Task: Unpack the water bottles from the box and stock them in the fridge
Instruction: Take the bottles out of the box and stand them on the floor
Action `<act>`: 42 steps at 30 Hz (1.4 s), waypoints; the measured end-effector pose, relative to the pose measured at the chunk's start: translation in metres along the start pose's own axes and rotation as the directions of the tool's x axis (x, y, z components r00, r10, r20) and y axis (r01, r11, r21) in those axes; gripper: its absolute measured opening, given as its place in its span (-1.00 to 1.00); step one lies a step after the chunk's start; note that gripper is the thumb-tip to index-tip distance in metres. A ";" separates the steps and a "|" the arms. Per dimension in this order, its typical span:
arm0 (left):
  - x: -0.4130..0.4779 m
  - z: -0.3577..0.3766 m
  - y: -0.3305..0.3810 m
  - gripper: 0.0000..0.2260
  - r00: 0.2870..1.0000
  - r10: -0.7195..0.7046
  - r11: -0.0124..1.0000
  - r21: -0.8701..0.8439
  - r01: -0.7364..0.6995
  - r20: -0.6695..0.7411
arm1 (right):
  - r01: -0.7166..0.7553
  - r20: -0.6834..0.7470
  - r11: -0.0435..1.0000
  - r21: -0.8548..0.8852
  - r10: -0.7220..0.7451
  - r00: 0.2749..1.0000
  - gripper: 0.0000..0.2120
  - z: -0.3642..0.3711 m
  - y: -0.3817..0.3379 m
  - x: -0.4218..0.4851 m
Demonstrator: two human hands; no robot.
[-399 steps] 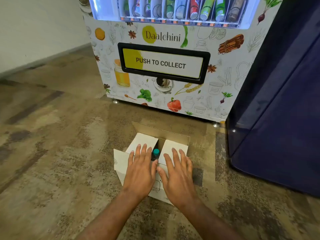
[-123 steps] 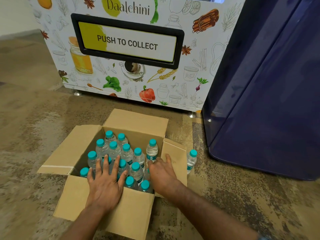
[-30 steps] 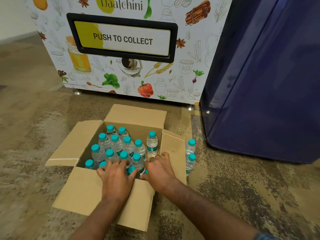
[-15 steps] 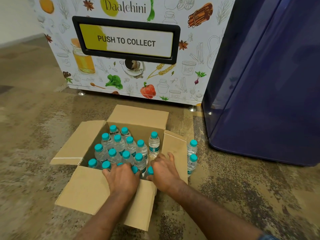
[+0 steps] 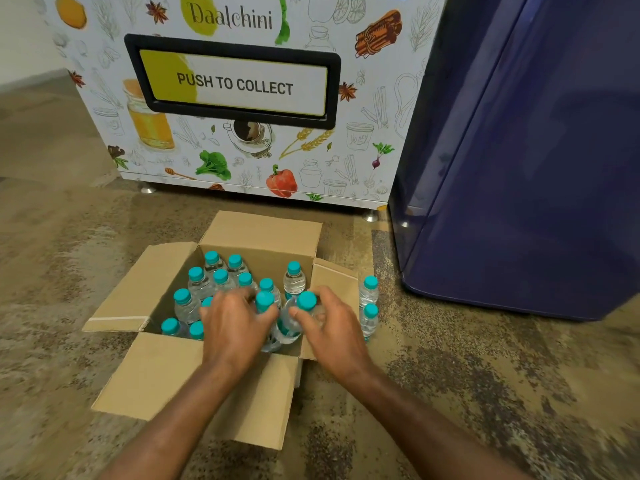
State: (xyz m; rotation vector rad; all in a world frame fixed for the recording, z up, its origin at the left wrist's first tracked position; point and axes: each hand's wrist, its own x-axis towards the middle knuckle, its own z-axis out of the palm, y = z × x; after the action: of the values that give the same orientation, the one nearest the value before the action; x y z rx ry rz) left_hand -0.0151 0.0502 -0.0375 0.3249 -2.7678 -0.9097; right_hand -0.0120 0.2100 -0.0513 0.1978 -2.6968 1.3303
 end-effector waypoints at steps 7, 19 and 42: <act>0.025 -0.064 0.074 -0.73 0.997 0.016 0.983 -0.183 -0.002 0.076 | -0.029 -0.158 0.992 0.119 0.048 0.986 -0.78 -0.083 -0.031 0.006; -0.015 0.021 0.099 -0.87 0.946 0.244 0.943 -0.280 -0.180 0.214 | -0.211 -0.161 0.965 -0.154 0.186 0.969 -0.78 -0.107 0.034 -0.022; -0.017 0.116 0.032 -0.69 0.952 0.137 0.990 -0.031 -0.134 0.272 | -0.268 -0.018 0.948 -0.169 0.269 0.963 -0.64 -0.051 0.105 -0.026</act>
State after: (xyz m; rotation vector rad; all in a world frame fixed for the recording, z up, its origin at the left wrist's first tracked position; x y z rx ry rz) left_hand -0.0336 0.1443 -0.1114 0.0036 -2.9859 -1.0037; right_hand -0.0022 0.3160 -0.1066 -0.1912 -2.9046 1.1486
